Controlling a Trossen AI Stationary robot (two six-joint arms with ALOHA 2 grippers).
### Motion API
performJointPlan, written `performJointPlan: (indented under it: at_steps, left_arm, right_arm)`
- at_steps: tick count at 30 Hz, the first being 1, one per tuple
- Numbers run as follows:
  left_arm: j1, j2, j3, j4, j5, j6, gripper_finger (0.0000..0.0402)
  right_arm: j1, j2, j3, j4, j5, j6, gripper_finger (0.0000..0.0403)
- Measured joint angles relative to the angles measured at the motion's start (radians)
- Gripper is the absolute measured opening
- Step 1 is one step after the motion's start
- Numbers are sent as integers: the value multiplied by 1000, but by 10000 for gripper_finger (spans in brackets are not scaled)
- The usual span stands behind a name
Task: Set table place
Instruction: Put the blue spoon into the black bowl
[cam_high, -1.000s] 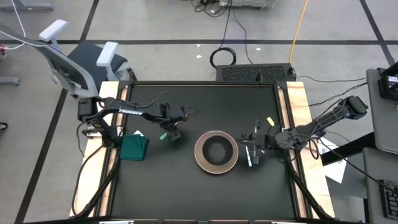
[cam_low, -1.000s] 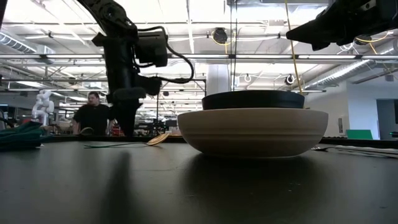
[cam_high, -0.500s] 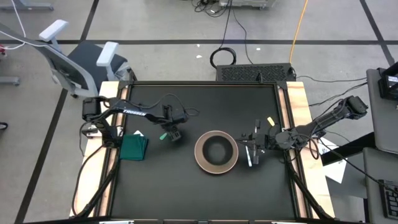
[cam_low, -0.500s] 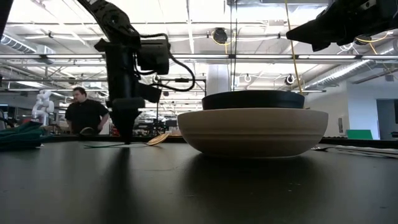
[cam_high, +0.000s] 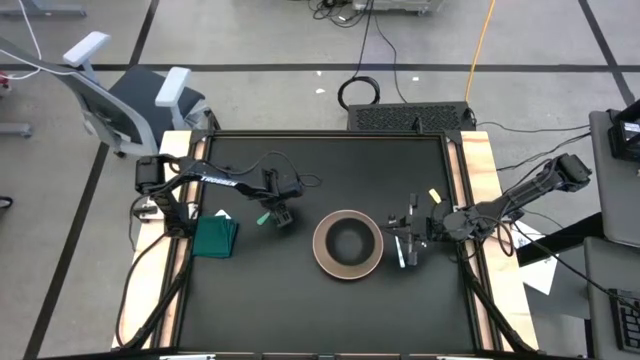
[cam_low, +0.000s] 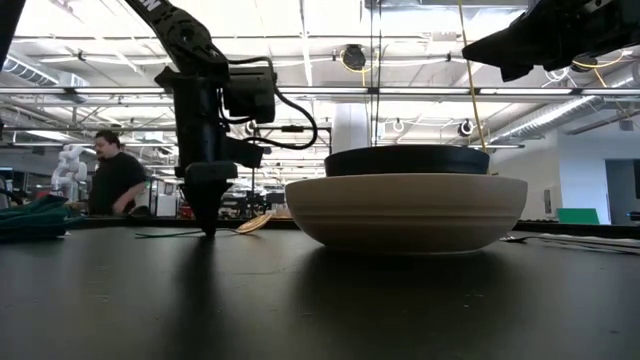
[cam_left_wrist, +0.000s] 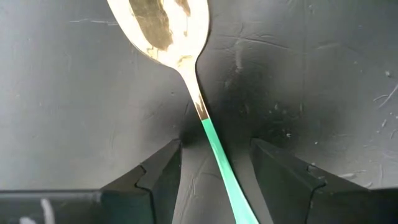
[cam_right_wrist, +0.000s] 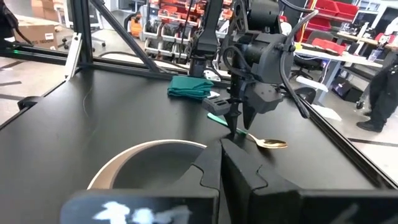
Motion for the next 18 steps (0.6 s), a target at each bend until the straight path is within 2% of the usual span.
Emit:
performJointPlan:
  at_steps: [13, 15, 18]
  left_arm:
    - [0, 2, -1, 2, 6, 2, 198]
    - [0, 2, -2, 2, 8, 2, 188]
    - [-1, 3, -2, -2, 14, 13, 153]
  right_arm:
    - [0, 0, 0, 0, -1, -1, 0]
    - [0, 0, 0, 0, -1, -1, 0]
    - [0, 0, 0, 0, -1, -1, 0]
